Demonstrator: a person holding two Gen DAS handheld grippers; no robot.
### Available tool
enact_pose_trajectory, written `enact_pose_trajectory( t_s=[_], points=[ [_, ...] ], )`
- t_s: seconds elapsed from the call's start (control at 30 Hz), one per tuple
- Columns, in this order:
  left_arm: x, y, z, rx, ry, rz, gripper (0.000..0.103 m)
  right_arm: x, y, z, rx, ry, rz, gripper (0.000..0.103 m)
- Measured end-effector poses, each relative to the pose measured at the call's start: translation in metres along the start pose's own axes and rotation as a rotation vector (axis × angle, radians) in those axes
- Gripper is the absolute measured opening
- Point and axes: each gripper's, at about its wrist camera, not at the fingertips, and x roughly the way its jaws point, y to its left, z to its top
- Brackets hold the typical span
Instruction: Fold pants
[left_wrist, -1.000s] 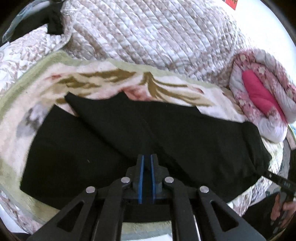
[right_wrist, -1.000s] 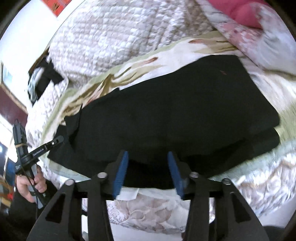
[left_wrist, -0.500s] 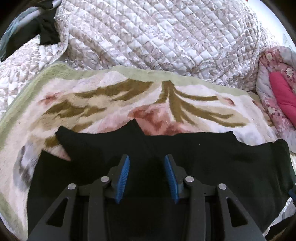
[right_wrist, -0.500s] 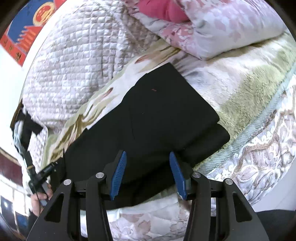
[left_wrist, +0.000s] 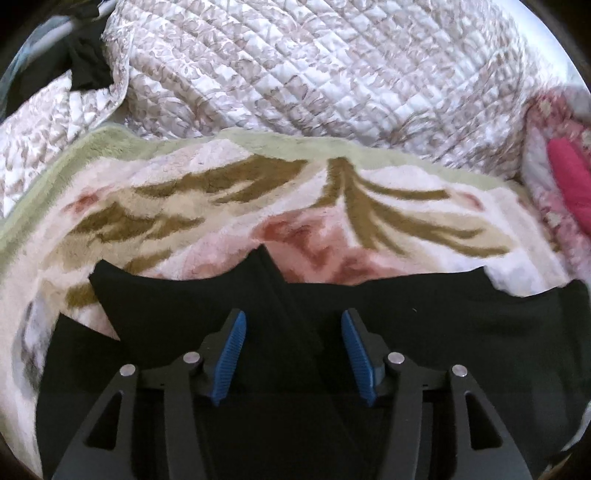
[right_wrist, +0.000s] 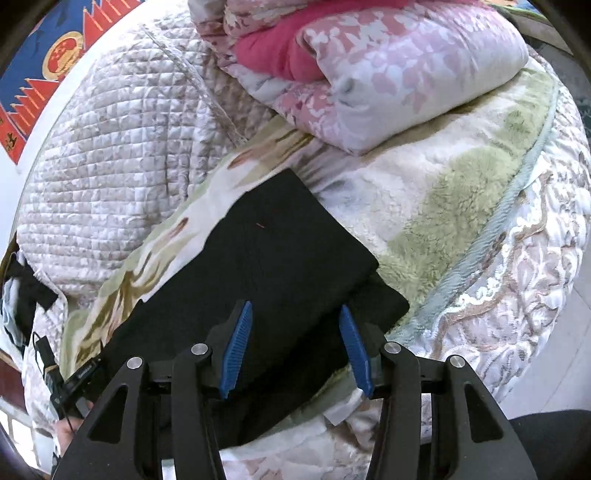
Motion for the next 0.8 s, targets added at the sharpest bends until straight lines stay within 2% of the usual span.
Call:
enact_pose_trajectory(
  t_s=[0.03, 0.1, 0.17, 0.2, 0.23, 0.27, 0.33, 0.5, 0.57, 0.67, 0.8],
  points=[
    [0.0, 0.001, 0.001, 0.0, -0.002, 0.003, 0.054, 0.002, 0.001, 0.001, -0.001, -0.002, -0.002, 0.049],
    [-0.001, 0.0, 0.002, 0.014, -0.016, 0.024, 0.026, 0.005, 0.003, 0.004, -0.005, 0.0, -0.008, 0.049],
    [-0.006, 0.001, 0.004, 0.015, -0.04, 0.029, 0.008, 0.008, 0.004, 0.006, -0.007, -0.006, -0.01, 0.049],
    [-0.01, 0.002, 0.004, 0.01, -0.055, 0.038, 0.006, 0.01, 0.004, 0.007, -0.004, -0.004, -0.011, 0.049],
    [-0.015, 0.005, 0.005, -0.002, -0.069, 0.039, 0.006, 0.011, 0.003, 0.008, 0.001, -0.004, -0.009, 0.045],
    [-0.021, 0.01, 0.005, -0.02, -0.083, 0.037, 0.005, 0.011, 0.002, 0.01, 0.003, -0.006, -0.01, 0.033],
    [-0.039, 0.023, 0.003, -0.063, -0.12, 0.029, 0.005, 0.011, -0.005, 0.012, 0.032, 0.002, 0.005, 0.019],
    [-0.096, 0.064, -0.017, -0.187, -0.223, 0.007, 0.005, -0.001, -0.007, 0.012, 0.058, -0.017, 0.086, 0.012],
    [-0.109, 0.078, -0.032, -0.229, -0.237, 0.012, 0.005, -0.007, -0.005, 0.011, 0.052, -0.029, 0.105, 0.011],
    [-0.105, 0.098, -0.057, -0.291, -0.195, 0.024, 0.005, -0.007, -0.004, 0.009, 0.063, -0.024, 0.106, 0.011],
    [-0.081, 0.122, -0.083, -0.419, -0.085, -0.017, 0.006, -0.003, -0.005, 0.007, 0.061, -0.003, 0.091, 0.011]
  ],
)
